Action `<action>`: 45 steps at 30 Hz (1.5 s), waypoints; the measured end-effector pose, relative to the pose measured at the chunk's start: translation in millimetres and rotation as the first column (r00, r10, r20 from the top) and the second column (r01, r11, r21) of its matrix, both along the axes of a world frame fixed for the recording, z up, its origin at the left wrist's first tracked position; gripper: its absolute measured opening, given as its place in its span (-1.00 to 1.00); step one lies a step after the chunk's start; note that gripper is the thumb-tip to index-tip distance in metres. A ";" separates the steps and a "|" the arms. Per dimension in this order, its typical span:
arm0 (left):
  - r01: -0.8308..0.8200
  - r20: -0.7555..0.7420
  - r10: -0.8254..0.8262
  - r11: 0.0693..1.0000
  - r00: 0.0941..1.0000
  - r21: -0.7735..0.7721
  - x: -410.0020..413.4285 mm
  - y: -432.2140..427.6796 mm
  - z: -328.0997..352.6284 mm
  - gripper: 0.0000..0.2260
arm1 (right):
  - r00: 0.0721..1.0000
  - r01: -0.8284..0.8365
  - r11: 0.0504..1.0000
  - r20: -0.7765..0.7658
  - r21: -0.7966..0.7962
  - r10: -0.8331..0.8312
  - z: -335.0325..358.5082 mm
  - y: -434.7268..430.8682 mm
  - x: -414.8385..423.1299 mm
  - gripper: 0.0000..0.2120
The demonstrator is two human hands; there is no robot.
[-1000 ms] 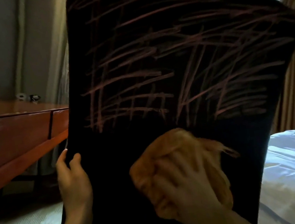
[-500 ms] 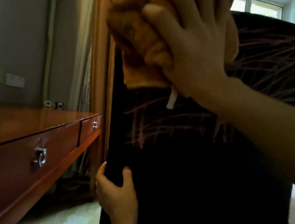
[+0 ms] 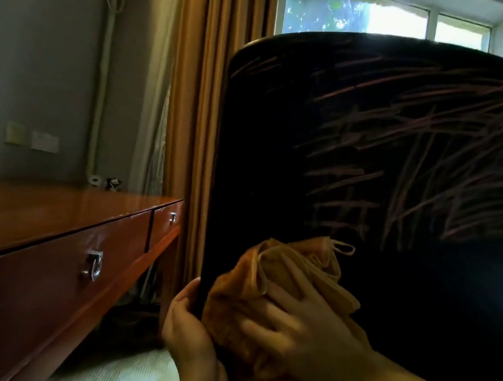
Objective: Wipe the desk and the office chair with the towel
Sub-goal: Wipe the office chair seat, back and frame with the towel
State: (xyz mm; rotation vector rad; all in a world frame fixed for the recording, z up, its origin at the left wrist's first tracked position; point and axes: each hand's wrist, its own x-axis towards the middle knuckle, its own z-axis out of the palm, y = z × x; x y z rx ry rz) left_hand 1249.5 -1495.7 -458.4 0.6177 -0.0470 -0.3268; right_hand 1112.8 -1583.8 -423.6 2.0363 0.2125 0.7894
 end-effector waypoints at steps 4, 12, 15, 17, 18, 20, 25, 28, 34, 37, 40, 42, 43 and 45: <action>-0.001 0.015 0.001 1.000 1.000 -0.021 0.6 -1.0 1.4 -0.70 | 0.929 -0.242 0.969 0.276 -0.057 0.248 84.5 22.6 -9.6 -0.74; 0.068 0.021 -0.068 0.997 0.997 -0.020 6.4 0.9 -0.2 -0.75 | 0.772 0.027 0.977 0.617 0.212 -0.155 231.9 41.1 -5.8 -0.35; 0.027 0.016 -0.027 1.000 1.000 -0.007 2.9 -0.9 1.5 -0.72 | 0.853 0.020 0.933 0.481 0.360 -0.204 158.3 32.3 -2.2 -0.32; 0.001 0.011 -0.001 1.000 1.000 -0.012 0.6 -1.2 2.4 -0.74 | 0.939 0.023 0.925 0.309 0.378 -0.149 75.0 24.4 -8.4 -0.44; 0.000 0.017 0.000 1.000 1.000 -0.005 -0.8 -1.4 3.1 -0.75 | 0.967 0.046 0.933 0.218 0.356 -0.131 34.7 20.1 -15.2 -0.52; -0.001 0.035 0.001 1.000 0.999 0.005 -2.5 -0.7 2.1 -0.76 | 0.990 0.066 0.964 0.105 0.259 -0.096 -14.6 14.4 -27.5 -0.61; 0.000 0.073 -0.002 0.999 0.997 0.040 -0.9 -0.9 1.3 -0.78 | 0.932 -0.141 0.977 0.354 0.161 0.077 28.3 10.9 -46.0 -0.62; 0.006 0.071 -0.010 0.999 0.997 0.050 1.8 -2.5 0.2 -0.73 | 0.846 -0.163 0.984 0.523 0.077 0.099 99.0 18.4 -52.6 -0.68; 0.053 0.087 -0.058 0.997 0.995 0.054 8.7 -3.6 -6.8 -0.67 | 0.719 -0.109 0.986 0.695 0.130 -0.012 208.6 33.6 -28.0 -0.45; 0.042 0.070 -0.045 0.998 0.997 0.048 6.7 -3.7 -2.9 -0.68 | 0.809 0.033 0.963 0.558 0.268 -0.183 199.6 39.1 2.0 -0.34; 0.056 0.077 -0.056 0.998 0.995 0.011 2.5 -0.5 1.3 -0.59 | 0.909 -0.002 0.944 0.394 0.331 -0.136 131.2 34.5 17.2 -0.41; 0.081 0.070 -0.080 0.997 0.994 -0.012 0.6 3.2 4.2 -0.50 | 0.976 -0.002 0.963 0.212 0.270 -0.057 77.7 29.8 11.8 -0.53; 0.088 0.064 -0.086 0.996 0.994 -0.017 0.0 5.1 5.6 -0.47 | 0.992 0.033 0.978 0.110 0.207 -0.057 57.9 26.2 7.1 -0.57; 0.118 0.054 -0.116 0.993 0.992 -0.030 -2.0 8.5 9.0 -0.43 | 0.991 0.118 0.990 -0.072 0.076 -0.112 43.1 20.0 -2.9 -0.64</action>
